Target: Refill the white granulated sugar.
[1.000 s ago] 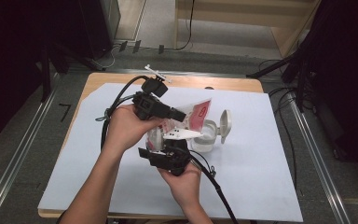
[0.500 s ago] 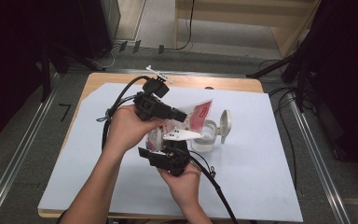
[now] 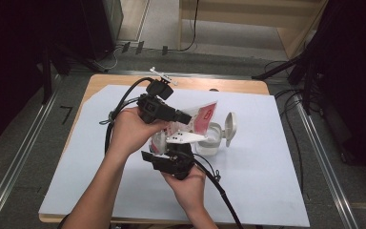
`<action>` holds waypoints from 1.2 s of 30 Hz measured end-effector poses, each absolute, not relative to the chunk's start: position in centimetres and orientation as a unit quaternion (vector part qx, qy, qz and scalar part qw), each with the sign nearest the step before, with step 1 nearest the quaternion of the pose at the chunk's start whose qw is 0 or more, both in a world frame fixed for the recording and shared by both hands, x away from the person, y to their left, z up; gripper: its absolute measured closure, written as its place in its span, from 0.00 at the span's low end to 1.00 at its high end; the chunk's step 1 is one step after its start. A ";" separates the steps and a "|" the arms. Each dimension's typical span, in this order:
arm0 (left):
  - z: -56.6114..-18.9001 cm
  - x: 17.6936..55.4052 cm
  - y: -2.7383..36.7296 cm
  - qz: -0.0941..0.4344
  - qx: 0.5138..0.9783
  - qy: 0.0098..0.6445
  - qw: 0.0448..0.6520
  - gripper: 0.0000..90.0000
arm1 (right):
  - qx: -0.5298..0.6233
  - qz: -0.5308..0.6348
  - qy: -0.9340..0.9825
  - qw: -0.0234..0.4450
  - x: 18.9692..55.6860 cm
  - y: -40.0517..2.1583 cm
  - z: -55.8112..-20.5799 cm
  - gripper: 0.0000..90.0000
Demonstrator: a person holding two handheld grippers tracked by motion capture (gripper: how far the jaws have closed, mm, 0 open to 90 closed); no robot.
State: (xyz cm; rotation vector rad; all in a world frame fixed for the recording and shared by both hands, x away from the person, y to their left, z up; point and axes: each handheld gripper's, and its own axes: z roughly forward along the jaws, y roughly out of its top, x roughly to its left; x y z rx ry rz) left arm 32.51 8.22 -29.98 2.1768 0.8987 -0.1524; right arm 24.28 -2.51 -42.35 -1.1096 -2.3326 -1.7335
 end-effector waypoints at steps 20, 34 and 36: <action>-30.0 32.7 8.3 -0.049 0.848 0.354 0.392 0.91 | -0.347 -0.548 -0.761 0.003 24.6 -2.5 -42.1 0.70; -30.0 32.7 8.2 -0.042 0.842 0.351 0.406 0.91 | -0.350 -0.548 -0.760 0.007 24.8 -2.5 -41.7 0.70; -30.0 32.7 8.3 -0.042 0.842 0.353 0.406 0.91 | -0.349 -0.548 -0.760 0.007 24.8 -2.5 -41.7 0.70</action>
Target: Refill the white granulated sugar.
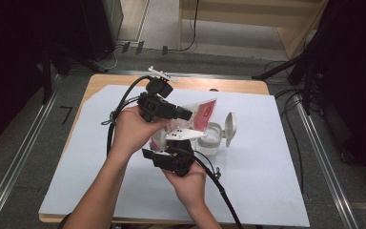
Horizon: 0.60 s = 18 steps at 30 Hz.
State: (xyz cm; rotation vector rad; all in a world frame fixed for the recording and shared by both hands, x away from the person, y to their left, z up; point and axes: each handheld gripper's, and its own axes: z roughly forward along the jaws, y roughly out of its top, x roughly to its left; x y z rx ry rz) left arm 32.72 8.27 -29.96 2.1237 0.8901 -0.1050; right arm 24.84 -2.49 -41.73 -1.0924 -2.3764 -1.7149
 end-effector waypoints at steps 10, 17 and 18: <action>-30.0 32.7 8.2 -0.036 0.845 0.351 0.403 0.91 | -0.349 -0.547 -0.761 0.007 24.8 -2.4 -41.8 0.70; -29.9 32.9 8.2 -0.036 0.844 0.348 0.406 0.91 | -0.347 -0.549 -0.760 0.009 24.9 -2.5 -41.6 0.70; -29.9 32.9 8.2 -0.035 0.844 0.347 0.407 0.92 | -0.347 -0.550 -0.759 0.008 24.9 -2.5 -41.7 0.70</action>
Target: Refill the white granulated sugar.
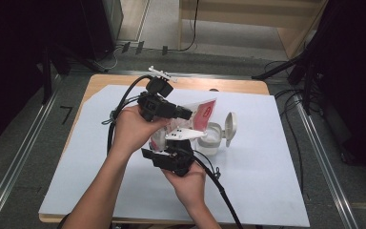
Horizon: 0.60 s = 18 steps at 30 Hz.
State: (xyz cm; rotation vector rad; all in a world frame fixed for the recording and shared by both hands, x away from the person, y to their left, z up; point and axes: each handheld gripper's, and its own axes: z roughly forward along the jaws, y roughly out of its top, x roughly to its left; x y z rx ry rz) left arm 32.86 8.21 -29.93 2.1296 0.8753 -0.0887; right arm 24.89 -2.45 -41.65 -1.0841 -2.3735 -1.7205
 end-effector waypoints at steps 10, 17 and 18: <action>-30.0 33.1 8.4 -0.037 0.841 0.354 0.408 0.92 | -0.347 -0.549 -0.760 0.008 25.2 -2.3 -41.7 0.70; -30.1 33.1 8.4 -0.036 0.843 0.351 0.407 0.92 | -0.347 -0.550 -0.760 0.005 25.2 -2.2 -41.8 0.70; -30.1 33.0 8.3 -0.037 0.842 0.350 0.409 0.91 | -0.348 -0.552 -0.758 0.004 25.2 -2.3 -41.8 0.70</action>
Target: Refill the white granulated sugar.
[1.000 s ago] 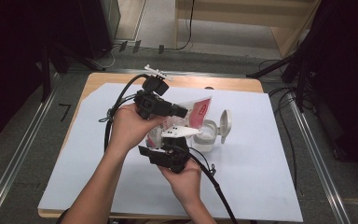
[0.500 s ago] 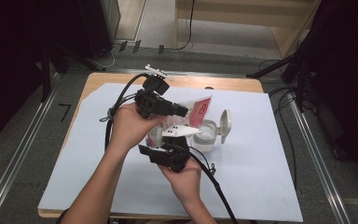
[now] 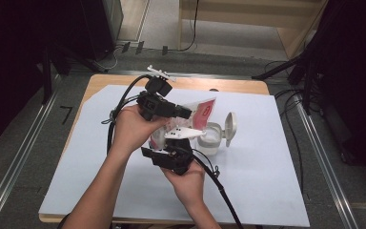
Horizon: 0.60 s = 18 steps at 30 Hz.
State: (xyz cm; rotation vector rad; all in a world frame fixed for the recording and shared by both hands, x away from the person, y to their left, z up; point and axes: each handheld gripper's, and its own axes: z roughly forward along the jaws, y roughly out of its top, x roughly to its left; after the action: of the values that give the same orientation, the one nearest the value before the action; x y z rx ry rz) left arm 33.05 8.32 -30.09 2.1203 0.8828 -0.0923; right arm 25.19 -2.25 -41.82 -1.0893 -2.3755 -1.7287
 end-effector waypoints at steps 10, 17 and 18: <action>-30.3 32.9 8.0 -0.039 0.846 0.348 0.403 0.92 | -0.347 -0.553 -0.757 0.001 24.9 -2.5 -42.1 0.70; -30.3 32.8 7.9 -0.040 0.845 0.348 0.403 0.92 | -0.349 -0.556 -0.755 -0.001 24.8 -2.5 -42.2 0.70; -30.3 32.8 8.0 -0.040 0.845 0.348 0.403 0.92 | -0.349 -0.556 -0.755 -0.001 24.8 -2.5 -42.2 0.70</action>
State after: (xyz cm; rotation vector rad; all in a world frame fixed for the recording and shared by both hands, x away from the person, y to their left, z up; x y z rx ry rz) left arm 32.83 7.98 -30.29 2.1357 0.8787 -0.1016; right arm 24.78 -2.47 -42.22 -1.0960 -2.3723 -1.7468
